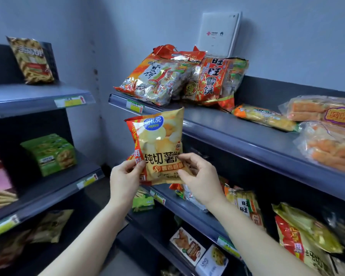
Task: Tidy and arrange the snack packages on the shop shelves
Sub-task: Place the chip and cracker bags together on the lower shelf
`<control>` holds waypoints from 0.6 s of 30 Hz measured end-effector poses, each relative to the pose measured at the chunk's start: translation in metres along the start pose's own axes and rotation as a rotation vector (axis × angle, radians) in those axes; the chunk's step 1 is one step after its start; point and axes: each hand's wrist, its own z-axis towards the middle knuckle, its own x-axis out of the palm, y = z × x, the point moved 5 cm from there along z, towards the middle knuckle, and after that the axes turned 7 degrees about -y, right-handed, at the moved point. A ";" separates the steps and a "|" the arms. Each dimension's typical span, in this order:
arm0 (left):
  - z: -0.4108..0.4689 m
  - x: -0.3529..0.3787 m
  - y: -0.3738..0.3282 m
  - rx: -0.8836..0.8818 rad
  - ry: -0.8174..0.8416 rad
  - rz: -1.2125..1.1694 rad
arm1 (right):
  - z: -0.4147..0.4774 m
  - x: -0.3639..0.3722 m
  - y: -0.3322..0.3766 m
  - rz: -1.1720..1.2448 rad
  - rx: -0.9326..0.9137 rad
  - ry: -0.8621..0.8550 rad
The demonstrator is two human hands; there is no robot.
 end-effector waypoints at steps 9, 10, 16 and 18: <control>0.057 0.000 0.080 -0.138 0.016 0.253 | 0.036 0.059 -0.095 0.085 0.385 -0.005; 0.067 0.002 0.088 -0.137 0.022 0.277 | 0.045 0.065 -0.111 0.093 0.445 -0.034; 0.132 0.024 0.134 -0.099 0.095 0.422 | 0.101 0.109 -0.202 0.266 0.851 -0.157; 0.153 0.033 0.150 -0.059 0.140 0.453 | 0.115 0.126 -0.222 0.463 1.017 -0.206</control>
